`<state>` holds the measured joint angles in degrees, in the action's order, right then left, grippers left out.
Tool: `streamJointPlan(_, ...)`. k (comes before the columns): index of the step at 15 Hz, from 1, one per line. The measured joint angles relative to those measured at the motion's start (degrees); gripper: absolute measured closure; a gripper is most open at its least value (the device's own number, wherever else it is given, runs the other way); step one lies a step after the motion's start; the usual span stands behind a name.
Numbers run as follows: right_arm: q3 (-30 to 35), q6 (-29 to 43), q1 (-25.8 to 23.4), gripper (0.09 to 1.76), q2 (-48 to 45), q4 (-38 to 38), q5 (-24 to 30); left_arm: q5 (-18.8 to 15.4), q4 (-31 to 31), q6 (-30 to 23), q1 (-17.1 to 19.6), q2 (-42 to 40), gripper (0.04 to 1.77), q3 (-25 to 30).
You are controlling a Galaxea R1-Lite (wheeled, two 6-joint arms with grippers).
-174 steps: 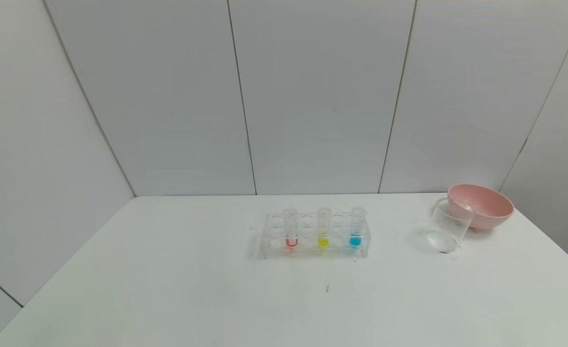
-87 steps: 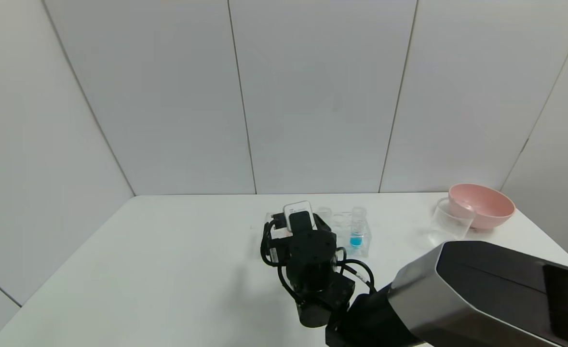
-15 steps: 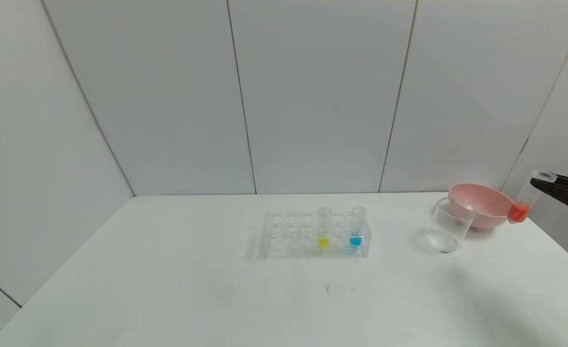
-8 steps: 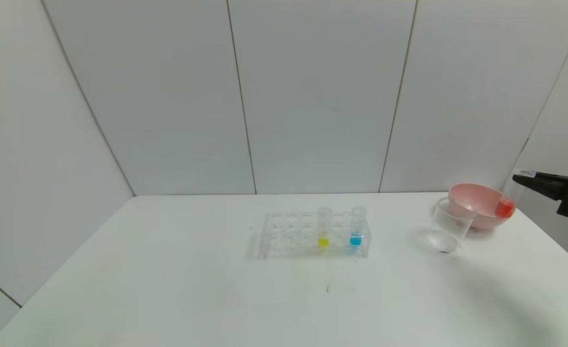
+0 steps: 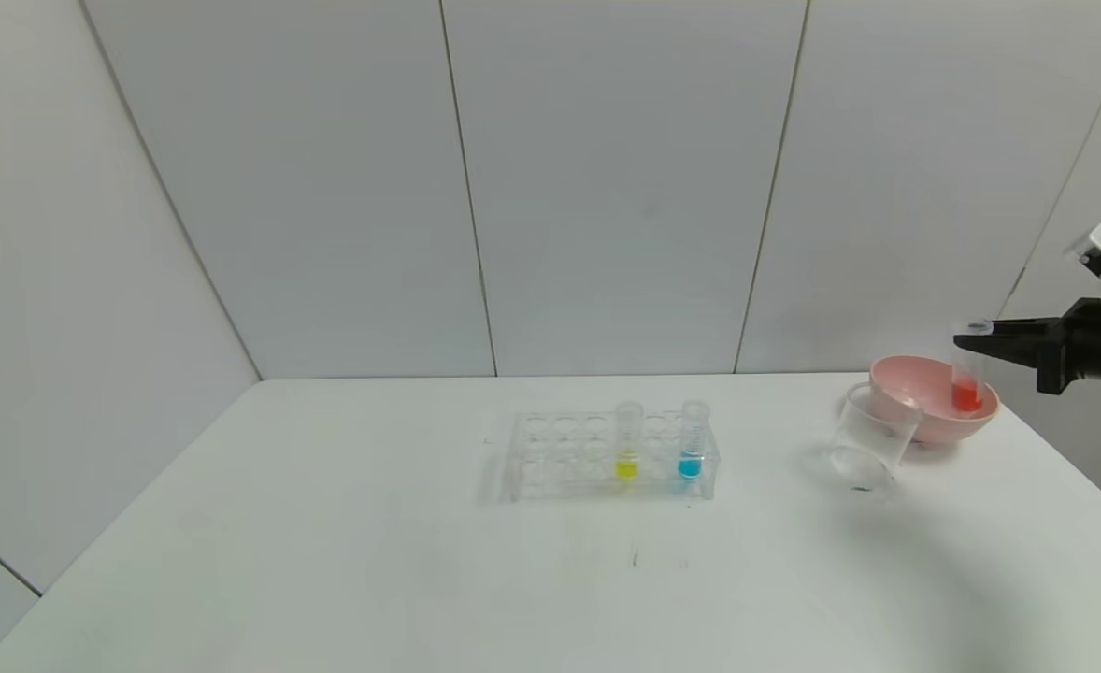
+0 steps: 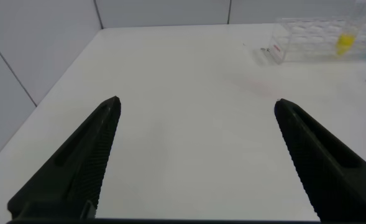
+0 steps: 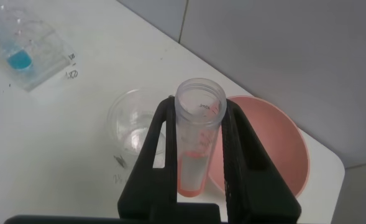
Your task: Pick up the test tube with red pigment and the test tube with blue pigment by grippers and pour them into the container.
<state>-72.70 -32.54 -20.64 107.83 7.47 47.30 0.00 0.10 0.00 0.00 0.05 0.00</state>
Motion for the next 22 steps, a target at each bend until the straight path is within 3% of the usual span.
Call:
streamJointPlan(3,-5.57,-10.46,0.17,1.36,0.48,-12.37,-1.07,-0.02,-0.02,0.00,0.00,0.00,0.05,0.00)
streamJointPlan(7,-14.70,-16.31,1.73,1.36,2.68,-22.74,-3.86,0.00,0.00,0.00,0.00,0.00,0.05,0.00)
streamJointPlan(14,-37.07,-23.49,5.53,1.36,9.98,-47.74,-17.44,0.00,-0.02,0.02,0.00,0.00,0.05,0.00)
streamJointPlan(17,-40.97,-27.93,7.78,1.36,12.41,-51.68,-18.81,0.00,0.00,0.00,0.00,0.00,0.05,0.00)
streamJointPlan(22,-41.55,-32.06,10.23,1.36,13.37,-54.27,-26.44,0.00,0.00,0.00,0.00,0.00,0.05,0.00)
